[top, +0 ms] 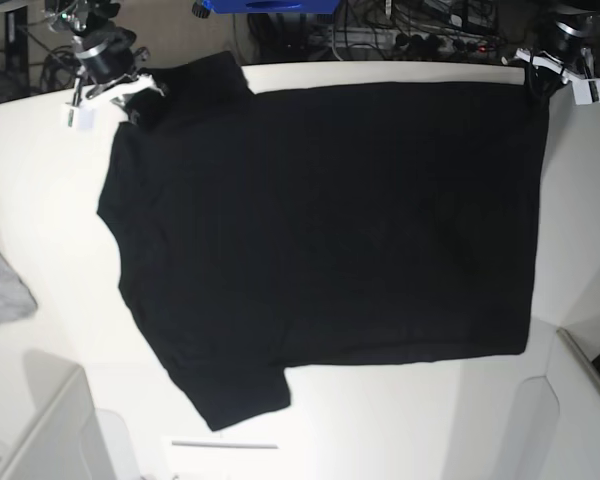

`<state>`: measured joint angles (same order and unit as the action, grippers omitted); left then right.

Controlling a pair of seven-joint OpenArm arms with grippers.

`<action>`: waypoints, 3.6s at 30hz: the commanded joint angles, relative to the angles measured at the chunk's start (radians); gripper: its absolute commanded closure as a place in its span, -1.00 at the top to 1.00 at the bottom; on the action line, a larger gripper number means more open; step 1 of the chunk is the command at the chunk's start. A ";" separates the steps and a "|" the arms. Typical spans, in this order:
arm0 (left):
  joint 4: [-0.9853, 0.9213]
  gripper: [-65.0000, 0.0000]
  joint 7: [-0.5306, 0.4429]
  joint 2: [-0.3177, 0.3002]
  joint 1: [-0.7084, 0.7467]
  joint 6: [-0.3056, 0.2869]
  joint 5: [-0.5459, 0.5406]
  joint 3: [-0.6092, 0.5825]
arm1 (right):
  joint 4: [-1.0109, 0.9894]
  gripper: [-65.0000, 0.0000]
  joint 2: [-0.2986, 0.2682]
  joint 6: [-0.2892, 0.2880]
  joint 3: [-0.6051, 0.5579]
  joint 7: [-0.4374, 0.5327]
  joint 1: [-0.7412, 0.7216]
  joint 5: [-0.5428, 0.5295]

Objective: Fold the T-shirt properly
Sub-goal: 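Lift the shoulder corners and pull them toward the robot, then regrasp the shoulder edges with both grippers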

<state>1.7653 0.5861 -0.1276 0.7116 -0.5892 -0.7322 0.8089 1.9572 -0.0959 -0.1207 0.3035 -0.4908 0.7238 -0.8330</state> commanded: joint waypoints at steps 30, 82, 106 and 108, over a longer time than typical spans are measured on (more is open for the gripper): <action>0.025 -1.00 0.116 -0.007 -0.229 0.102 -0.013 -0.001 | -0.008 -1.00 -0.001 0.083 0.018 -0.311 -0.409 -0.010; -0.175 -1.00 0.257 -0.008 -0.657 0.162 0.285 -0.003 | -0.486 -1.00 -0.008 0.112 0.007 -0.306 -0.797 -0.009; -0.230 -1.00 0.255 -0.011 -0.689 0.162 0.294 -0.070 | -0.488 -0.67 -0.005 0.114 0.018 -0.305 -0.791 -0.009; -0.230 -0.70 0.255 -0.011 -0.689 0.162 0.294 -0.070 | -0.486 -0.57 -0.005 0.114 0.018 -0.305 -0.791 -0.009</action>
<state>1.5162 0.8581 -0.1226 0.0334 -0.4217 -0.4229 0.7368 1.4544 -0.0929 -0.0055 0.3168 -0.8120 -0.0494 -0.8291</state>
